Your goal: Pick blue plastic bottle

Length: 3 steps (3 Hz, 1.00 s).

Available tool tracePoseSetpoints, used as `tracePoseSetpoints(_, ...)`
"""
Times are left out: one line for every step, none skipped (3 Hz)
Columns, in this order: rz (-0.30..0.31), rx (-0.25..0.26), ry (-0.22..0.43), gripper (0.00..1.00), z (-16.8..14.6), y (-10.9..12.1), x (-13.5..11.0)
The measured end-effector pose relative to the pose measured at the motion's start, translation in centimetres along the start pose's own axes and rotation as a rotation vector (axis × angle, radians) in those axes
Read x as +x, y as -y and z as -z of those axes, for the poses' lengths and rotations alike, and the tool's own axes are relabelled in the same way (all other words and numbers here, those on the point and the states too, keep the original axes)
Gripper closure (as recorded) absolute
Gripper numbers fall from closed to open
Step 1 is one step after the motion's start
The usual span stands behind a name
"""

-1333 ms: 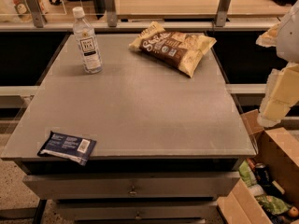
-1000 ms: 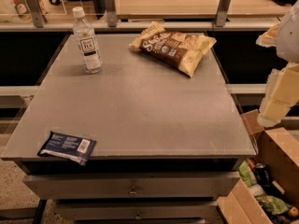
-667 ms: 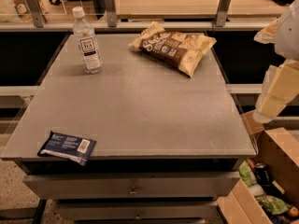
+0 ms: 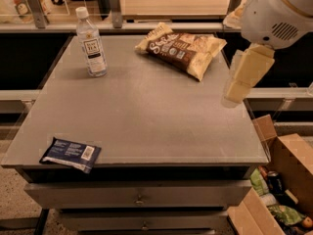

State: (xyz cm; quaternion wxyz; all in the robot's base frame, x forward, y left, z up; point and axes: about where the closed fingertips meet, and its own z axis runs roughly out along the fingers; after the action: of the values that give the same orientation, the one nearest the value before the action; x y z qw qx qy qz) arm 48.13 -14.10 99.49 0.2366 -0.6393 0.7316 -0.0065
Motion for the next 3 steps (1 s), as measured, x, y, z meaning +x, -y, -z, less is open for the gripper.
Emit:
tracePoseSetpoints(0.055,-0.021,0.064,0.0,-2.2,1.4,-4.8)
tracePoseSetpoints(0.083,-0.033,0.127,0.0,-4.6,2.8,-9.9)
tracePoseSetpoints(0.068,-0.066,0.219,0.0,-7.3,4.6,-13.8)
